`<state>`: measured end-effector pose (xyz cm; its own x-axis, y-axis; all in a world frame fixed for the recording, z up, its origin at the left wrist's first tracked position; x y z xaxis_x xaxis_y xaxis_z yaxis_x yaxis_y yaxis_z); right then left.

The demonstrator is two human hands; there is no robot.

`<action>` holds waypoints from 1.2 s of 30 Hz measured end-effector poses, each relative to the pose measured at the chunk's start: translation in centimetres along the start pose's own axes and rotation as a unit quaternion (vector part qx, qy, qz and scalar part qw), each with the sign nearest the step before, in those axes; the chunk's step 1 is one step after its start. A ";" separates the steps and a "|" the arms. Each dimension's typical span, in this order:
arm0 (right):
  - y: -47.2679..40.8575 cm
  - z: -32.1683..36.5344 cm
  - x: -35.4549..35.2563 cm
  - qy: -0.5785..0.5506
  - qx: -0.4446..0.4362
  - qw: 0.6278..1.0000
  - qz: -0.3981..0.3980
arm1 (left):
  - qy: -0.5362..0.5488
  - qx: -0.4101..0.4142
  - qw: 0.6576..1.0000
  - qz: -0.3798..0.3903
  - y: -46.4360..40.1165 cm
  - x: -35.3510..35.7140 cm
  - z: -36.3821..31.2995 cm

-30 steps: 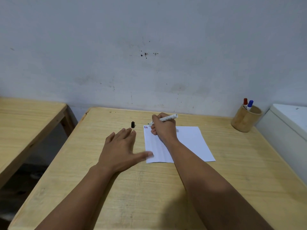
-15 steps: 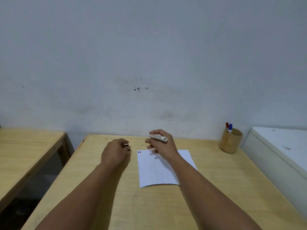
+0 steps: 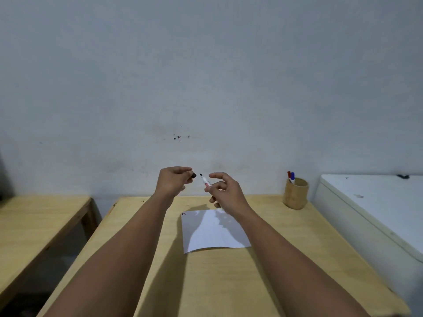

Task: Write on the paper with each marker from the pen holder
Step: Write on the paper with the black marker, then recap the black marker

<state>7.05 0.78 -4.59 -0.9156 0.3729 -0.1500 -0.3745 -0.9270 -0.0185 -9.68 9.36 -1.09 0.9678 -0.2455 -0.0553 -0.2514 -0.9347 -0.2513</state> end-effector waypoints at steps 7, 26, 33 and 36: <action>1.0 0.8 -1.6 0.013 -0.025 0.999 -0.023 | 0.018 0.001 1.000 0.007 1.1 1.7 -2.0; 0.4 -1.2 -9.3 -0.005 -0.019 0.996 -0.084 | -0.014 0.032 0.996 0.083 0.0 10.9 -2.5; -0.7 -3.1 -14.2 -0.007 -0.010 0.990 -0.141 | -0.074 0.061 0.979 0.181 -0.2 17.5 -2.3; -1.9 -3.8 -18.4 0.014 -0.012 0.981 -0.191 | -0.132 0.086 0.952 0.263 -1.6 21.7 -2.0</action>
<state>25.16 -4.41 -5.57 -0.7050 0.6921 -0.1545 -0.6856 -0.7209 -0.1010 11.69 5.04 0.00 0.6836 -0.5732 -0.4518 -0.7180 -0.6393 -0.2753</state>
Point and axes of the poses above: each hand's wrist, its own y-axis away from the middle knuckle, its own x-axis out of the palm, z = x × y, the point moved 2 cm from there along -y, towards the middle knuckle, and after that the axes turned 10 degrees about x, right-handed, at the moved point
